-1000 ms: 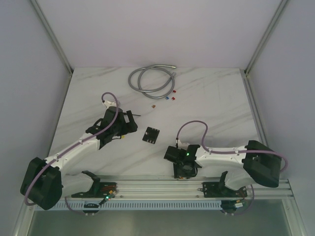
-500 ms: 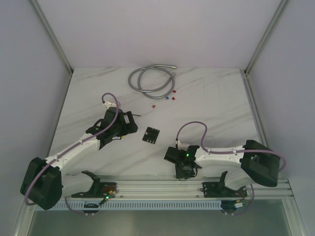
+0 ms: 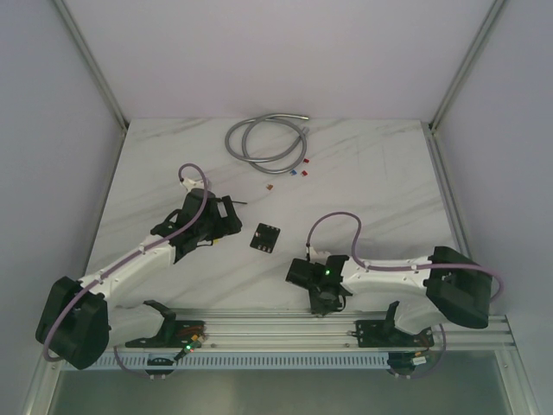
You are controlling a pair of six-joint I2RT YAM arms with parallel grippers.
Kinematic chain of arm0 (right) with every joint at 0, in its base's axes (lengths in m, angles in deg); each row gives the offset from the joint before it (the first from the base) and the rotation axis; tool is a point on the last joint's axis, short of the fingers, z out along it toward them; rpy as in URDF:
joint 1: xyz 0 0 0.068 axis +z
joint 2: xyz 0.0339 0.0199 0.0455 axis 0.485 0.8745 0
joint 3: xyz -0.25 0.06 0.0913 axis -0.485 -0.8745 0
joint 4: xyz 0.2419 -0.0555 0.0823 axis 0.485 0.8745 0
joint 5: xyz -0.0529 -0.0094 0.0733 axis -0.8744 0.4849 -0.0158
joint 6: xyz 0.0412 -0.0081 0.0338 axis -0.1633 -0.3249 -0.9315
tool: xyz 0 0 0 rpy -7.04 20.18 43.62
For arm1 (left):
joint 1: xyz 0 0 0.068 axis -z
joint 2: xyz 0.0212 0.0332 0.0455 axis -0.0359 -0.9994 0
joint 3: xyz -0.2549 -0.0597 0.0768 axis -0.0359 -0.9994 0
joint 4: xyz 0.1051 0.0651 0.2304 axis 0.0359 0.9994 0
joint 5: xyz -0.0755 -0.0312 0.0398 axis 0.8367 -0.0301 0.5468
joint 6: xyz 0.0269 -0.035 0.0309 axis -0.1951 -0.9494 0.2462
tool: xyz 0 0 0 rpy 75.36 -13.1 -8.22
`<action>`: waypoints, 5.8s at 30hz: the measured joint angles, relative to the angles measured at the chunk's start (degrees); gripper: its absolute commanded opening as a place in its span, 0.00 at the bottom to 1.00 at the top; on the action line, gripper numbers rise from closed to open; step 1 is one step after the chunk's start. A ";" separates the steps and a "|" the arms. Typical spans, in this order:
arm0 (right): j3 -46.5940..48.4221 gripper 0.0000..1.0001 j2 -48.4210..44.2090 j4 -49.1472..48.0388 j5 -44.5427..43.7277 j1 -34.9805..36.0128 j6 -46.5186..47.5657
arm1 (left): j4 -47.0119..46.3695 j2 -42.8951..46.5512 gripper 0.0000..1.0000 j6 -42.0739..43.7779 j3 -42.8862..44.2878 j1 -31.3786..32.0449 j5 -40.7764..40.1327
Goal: Snap on the fuse box
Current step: Pick up the fuse from the center of the board, then install the fuse at the fuse box base.
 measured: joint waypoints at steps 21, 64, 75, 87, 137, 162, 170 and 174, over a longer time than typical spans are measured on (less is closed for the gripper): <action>20.59 0.24 -1.68 1.49 -8.48 -3.13 17.07 | -2.86 1.68 0.93 -1.68 -1.05 0.00 7.04; -5.14 0.28 -15.45 -74.62 3.89 -12.04 57.31 | -23.45 6.01 0.32 -24.96 0.46 -0.09 37.46; -5.49 0.28 -14.05 -76.06 4.09 -12.04 57.48 | -23.54 5.84 0.31 -25.64 0.46 -0.09 38.80; -5.49 0.35 -13.57 -76.63 4.33 -12.15 57.53 | -23.41 5.33 0.00 -25.46 0.46 -0.02 38.84; -11.63 1.00 -3.85 -73.75 8.92 -30.40 44.04 | -37.94 -21.09 0.00 12.24 -3.52 17.97 -11.72; -10.93 1.00 -2.82 -73.46 9.88 -30.40 43.28 | -40.04 -24.04 0.00 12.59 -2.62 17.97 -10.64; -10.91 1.00 -2.69 -73.48 10.54 -30.40 42.99 | -41.40 -23.17 0.00 12.46 -3.78 17.97 -10.40; -10.91 1.00 -2.49 -73.48 10.91 -30.40 42.82 | -41.42 -23.19 0.00 12.46 -3.78 17.97 -10.34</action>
